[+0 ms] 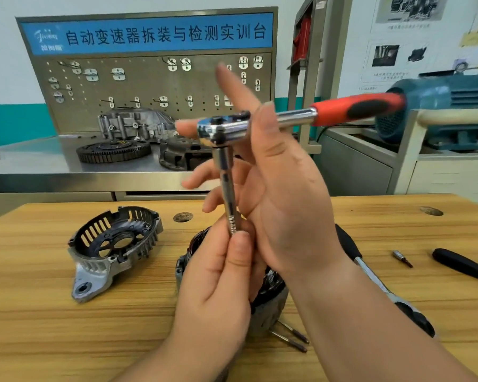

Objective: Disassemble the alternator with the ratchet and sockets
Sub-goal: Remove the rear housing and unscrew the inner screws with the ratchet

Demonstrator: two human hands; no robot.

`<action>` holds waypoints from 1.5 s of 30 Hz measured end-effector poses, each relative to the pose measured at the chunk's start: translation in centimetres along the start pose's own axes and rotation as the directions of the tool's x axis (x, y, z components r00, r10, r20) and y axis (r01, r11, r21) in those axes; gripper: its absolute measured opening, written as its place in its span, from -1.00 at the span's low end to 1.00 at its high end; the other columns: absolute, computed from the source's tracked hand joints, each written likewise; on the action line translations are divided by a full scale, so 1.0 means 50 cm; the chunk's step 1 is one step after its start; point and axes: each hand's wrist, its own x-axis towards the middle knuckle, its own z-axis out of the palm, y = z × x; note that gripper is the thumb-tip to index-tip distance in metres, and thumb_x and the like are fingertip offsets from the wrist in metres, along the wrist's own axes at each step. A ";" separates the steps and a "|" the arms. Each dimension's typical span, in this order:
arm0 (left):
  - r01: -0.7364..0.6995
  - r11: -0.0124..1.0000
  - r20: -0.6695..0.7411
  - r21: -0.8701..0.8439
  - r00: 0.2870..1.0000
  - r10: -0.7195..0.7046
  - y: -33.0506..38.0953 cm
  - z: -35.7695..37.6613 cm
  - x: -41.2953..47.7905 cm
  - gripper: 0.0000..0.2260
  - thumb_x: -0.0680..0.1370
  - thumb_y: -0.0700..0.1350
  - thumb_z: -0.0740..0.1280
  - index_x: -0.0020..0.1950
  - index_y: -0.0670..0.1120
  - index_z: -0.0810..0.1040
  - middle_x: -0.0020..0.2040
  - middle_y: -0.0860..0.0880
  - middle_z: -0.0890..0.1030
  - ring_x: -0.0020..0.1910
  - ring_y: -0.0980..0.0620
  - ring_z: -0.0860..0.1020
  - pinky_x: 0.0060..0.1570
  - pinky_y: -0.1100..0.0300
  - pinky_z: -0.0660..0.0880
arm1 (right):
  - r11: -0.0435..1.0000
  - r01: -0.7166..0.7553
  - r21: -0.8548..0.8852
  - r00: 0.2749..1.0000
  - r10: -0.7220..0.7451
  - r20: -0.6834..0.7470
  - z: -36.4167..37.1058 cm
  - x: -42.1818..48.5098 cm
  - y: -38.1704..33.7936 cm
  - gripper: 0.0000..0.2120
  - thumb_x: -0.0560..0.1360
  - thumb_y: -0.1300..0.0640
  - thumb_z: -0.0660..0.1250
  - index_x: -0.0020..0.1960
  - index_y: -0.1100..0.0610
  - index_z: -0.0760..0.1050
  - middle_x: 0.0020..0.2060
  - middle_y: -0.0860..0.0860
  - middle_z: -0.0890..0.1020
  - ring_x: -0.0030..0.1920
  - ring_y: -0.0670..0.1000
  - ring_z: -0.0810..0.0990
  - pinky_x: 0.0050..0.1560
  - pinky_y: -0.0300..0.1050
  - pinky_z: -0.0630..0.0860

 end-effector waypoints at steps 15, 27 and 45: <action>0.026 1.000 0.042 0.003 0.999 -0.026 0.000 -0.003 0.001 -0.77 0.53 0.05 0.14 -0.17 -0.06 0.48 -0.48 -0.03 0.30 -0.54 0.02 0.22 -0.57 0.08 0.12 | 0.997 -0.053 0.050 0.996 0.056 -0.064 -0.004 0.000 -0.002 -0.66 0.58 -0.11 0.08 0.23 -0.05 0.51 0.08 0.03 0.66 -0.23 -0.01 0.65 -0.34 -0.17 0.53; 0.082 0.996 0.097 -0.042 0.992 -0.078 -0.003 -0.011 0.002 -0.74 0.52 0.08 0.15 -0.20 -0.09 0.45 -0.46 -0.09 0.30 -0.51 -0.01 0.23 -0.53 0.07 0.15 | 0.973 -0.203 0.106 0.978 0.206 -0.024 -0.013 0.005 -0.006 -0.46 0.55 -0.20 -0.05 0.26 0.11 0.47 0.07 0.16 0.66 -0.27 0.06 0.64 -0.32 -0.11 0.49; 0.029 0.998 0.090 -0.062 0.996 -0.024 -0.003 -0.006 0.002 -0.77 0.53 0.19 0.26 -0.12 0.06 0.54 -0.45 -0.07 0.29 -0.53 0.04 0.23 -0.57 0.11 0.13 | 0.983 -0.168 0.074 0.985 0.169 -0.014 -0.005 0.005 -0.005 -0.57 0.55 -0.16 0.01 0.26 -0.02 0.47 0.01 0.08 0.67 -0.20 0.01 0.62 -0.26 -0.12 0.50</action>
